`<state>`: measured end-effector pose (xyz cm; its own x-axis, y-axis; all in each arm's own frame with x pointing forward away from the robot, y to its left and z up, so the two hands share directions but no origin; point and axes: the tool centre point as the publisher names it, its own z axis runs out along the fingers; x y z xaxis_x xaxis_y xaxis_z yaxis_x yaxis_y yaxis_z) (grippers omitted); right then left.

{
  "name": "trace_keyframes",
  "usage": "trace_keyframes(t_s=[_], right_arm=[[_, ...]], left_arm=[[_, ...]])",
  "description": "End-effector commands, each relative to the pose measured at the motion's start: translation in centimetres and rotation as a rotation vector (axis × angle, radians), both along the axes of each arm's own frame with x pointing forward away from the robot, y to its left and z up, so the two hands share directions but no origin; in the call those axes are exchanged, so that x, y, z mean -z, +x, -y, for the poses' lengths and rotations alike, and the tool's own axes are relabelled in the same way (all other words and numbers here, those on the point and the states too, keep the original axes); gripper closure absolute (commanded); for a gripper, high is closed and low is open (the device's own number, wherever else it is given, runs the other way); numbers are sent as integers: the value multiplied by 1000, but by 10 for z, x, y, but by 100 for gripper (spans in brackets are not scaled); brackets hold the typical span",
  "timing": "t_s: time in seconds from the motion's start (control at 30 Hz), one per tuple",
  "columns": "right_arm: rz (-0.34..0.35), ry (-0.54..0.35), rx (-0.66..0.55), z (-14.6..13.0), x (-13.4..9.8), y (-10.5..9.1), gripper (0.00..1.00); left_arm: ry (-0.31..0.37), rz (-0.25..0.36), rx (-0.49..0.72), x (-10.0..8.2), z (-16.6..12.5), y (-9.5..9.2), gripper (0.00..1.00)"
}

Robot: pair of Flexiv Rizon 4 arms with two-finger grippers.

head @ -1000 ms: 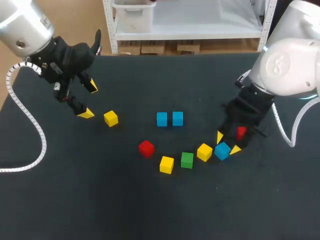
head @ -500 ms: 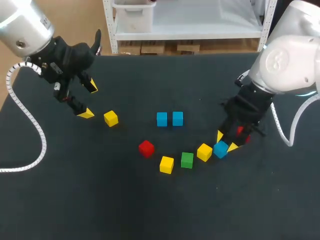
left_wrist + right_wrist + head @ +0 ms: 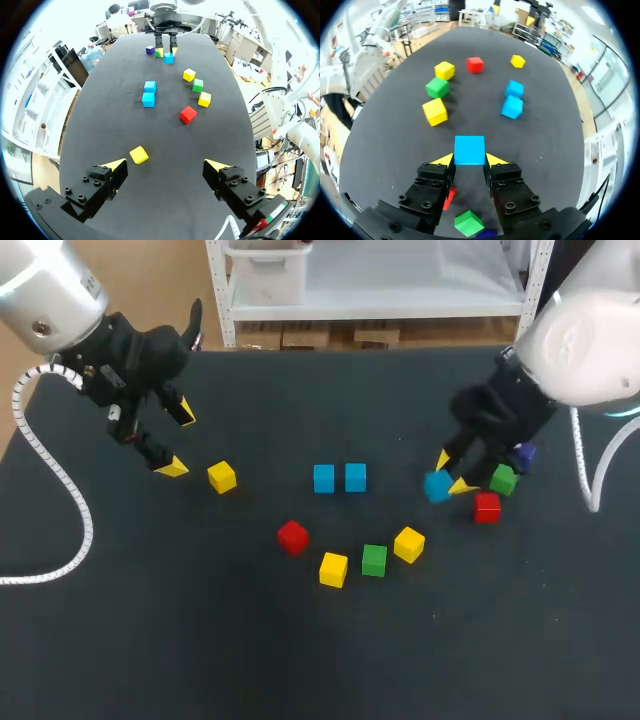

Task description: Place the blue cubes, place green cubes on the blue cubes, place the yellow cubes on the green cubes, then place the red cubes on the yellow cubes, and place purple cube on the red cubes.

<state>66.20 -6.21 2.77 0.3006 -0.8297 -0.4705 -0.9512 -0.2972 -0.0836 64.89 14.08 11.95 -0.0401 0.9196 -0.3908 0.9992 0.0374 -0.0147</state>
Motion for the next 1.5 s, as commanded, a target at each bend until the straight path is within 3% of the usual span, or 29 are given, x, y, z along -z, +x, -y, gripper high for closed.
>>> trace_keyframes(t_s=[0.03, 0.23, 0.83, 1.5], right_arm=[[33, -41, 84, -9, 6, -1, 100], [-6, -28, 195, -17, 12, 17, 100], [-41, -50, 296, -39, 21, 49, 100], [-71, -9, 322, -52, 26, 47, 100]], left_arm=[[0, -2, 3, 0, 0, 1, 0], [0, -2, 3, 0, 0, 1, 0], [0, -2, 3, 0, 0, 1, 0], [0, -2, 3, 0, 0, 1, 0]])
